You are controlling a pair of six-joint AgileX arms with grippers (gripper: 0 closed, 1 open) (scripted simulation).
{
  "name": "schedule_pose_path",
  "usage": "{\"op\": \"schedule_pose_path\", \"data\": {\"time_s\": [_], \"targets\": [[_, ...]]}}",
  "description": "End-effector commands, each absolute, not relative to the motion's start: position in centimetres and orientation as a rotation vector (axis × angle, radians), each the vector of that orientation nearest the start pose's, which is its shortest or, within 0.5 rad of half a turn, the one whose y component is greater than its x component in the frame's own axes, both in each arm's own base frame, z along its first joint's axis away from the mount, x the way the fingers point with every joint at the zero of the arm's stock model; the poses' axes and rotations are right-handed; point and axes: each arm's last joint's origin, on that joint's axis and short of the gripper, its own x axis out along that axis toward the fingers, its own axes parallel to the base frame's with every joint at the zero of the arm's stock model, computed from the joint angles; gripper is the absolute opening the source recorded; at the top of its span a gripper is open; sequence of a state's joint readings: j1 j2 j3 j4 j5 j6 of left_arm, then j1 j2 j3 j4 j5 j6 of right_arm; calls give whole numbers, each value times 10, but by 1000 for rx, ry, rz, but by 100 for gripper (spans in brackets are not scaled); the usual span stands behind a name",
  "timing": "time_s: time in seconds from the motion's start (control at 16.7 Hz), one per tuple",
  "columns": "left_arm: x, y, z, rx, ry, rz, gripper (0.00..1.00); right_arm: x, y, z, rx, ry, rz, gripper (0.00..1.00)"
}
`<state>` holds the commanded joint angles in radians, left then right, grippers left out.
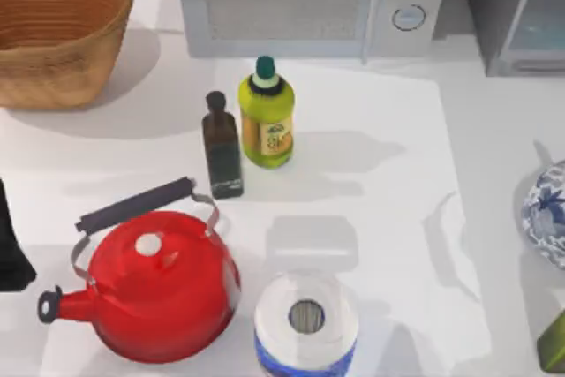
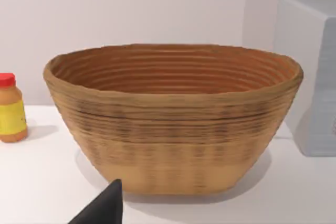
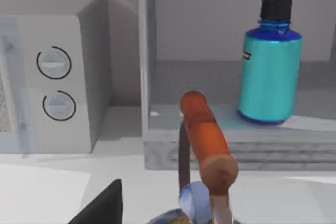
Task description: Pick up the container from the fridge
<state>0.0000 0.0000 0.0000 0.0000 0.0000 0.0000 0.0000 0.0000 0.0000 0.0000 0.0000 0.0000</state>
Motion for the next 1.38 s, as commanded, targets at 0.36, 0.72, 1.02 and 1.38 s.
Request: {"op": "schedule_pose_path", "data": {"time_s": [0.36,0.72,1.02,1.38], "targets": [[106,-1,160,0,0,0,100,110,-6,166,-16,-26,-25,100],[106,-1,160,0,0,0,100,133,-31,178,-74,-84,-132,100],[106,-1,160,0,0,0,100,158,-65,176,-111,-111,-200,100],[106,-1,160,0,0,0,100,182,-96,139,-73,-53,-142,100]]}}
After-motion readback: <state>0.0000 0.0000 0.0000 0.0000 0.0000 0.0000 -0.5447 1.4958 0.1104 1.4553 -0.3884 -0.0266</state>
